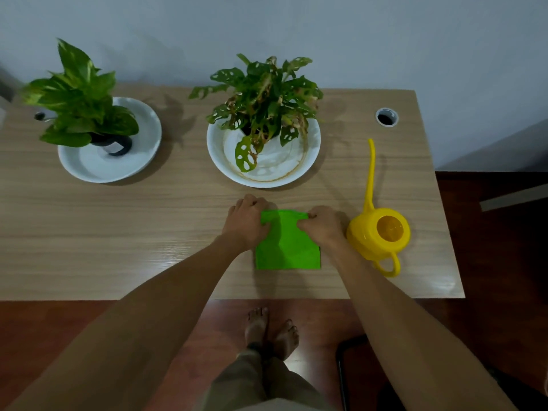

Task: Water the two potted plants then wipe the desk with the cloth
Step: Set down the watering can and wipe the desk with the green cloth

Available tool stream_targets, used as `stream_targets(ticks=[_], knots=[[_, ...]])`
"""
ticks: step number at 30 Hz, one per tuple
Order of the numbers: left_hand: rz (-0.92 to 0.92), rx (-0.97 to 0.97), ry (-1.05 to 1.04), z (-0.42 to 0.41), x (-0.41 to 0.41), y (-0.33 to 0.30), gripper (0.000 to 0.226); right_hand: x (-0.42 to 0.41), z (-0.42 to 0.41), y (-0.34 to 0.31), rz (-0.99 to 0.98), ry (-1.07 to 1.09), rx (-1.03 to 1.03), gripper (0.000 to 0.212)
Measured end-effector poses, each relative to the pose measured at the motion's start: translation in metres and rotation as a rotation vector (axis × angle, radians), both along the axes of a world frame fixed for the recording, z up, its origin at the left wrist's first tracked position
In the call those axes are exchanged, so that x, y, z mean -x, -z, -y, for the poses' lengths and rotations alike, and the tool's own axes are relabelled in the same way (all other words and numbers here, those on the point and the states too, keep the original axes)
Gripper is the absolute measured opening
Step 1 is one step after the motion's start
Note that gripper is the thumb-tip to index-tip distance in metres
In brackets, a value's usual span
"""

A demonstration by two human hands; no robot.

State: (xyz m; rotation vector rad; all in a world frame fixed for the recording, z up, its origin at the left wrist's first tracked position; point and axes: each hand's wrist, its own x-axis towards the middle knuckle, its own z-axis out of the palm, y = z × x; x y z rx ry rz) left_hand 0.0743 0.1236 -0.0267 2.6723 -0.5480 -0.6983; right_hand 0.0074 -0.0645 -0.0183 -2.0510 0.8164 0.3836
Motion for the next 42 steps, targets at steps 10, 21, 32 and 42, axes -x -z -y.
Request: stream_targets(ticks=[10,21,32,42], knots=[[-0.192,0.042,0.029,0.003,-0.014,-0.010,0.055,0.022,-0.005,-0.018,0.229,-0.122,-0.305,0.015],[-0.639,0.738,-0.666,-0.067,-0.011,-0.050,0.016,-0.009,-0.044,-0.031,0.303,-0.061,-0.365,0.034],[-0.299,0.665,-0.531,-0.159,-0.042,-0.039,0.022,-0.057,-0.143,-0.015,0.201,0.054,-0.486,0.042],[-0.235,0.411,-0.396,-0.200,-0.102,0.005,0.038,-0.095,-0.188,0.028,0.156,0.222,-0.233,0.022]])
